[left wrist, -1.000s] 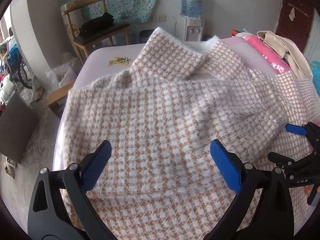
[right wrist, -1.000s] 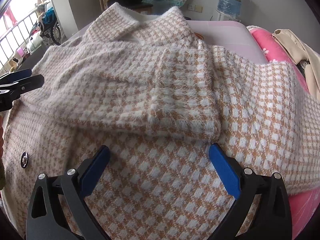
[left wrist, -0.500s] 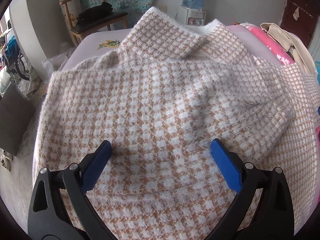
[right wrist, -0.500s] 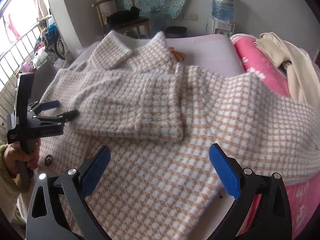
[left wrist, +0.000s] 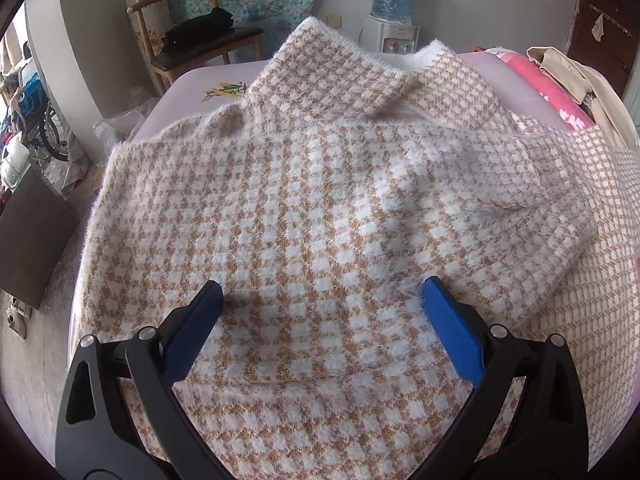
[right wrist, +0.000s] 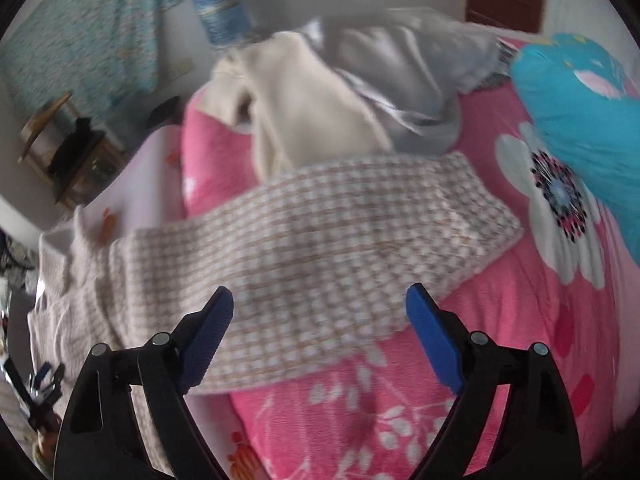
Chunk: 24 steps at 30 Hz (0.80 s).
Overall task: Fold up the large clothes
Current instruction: 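Grasp the sleeve cuff on the pink blanket with the right tool and lift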
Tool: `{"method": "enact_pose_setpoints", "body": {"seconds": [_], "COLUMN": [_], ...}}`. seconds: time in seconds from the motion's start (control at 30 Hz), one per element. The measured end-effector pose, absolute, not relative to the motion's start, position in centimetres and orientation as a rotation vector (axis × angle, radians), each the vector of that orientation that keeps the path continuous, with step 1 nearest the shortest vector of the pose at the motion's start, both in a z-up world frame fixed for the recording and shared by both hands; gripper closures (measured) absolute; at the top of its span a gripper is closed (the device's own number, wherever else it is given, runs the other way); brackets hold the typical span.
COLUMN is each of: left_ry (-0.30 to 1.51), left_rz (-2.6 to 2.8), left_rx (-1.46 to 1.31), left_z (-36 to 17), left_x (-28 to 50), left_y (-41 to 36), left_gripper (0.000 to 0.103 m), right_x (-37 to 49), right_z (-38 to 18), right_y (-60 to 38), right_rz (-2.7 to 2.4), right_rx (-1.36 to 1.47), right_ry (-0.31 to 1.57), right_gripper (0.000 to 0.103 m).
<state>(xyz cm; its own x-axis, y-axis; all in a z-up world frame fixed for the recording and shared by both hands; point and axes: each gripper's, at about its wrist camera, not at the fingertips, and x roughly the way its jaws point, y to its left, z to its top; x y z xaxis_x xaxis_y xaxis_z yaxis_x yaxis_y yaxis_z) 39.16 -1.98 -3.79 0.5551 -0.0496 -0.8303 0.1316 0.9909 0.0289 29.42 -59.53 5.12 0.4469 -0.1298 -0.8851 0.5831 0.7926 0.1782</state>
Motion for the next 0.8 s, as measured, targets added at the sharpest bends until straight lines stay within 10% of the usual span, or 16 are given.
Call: {"method": "enact_pose_setpoints", "body": {"seconds": [0.8], "left_ry": [0.960], "left_rz": [-0.086], "left_rx": [0.141], "left_z": [-3.4], "left_x": [39.0], "left_y": [-2.6], "left_gripper": [0.007], "right_x": [29.1], "right_z": [-1.9], "right_y": [-70.5], "right_rz": [-0.689], "right_rx": [0.759], "right_ry": [0.985], "right_gripper": [0.059]}}
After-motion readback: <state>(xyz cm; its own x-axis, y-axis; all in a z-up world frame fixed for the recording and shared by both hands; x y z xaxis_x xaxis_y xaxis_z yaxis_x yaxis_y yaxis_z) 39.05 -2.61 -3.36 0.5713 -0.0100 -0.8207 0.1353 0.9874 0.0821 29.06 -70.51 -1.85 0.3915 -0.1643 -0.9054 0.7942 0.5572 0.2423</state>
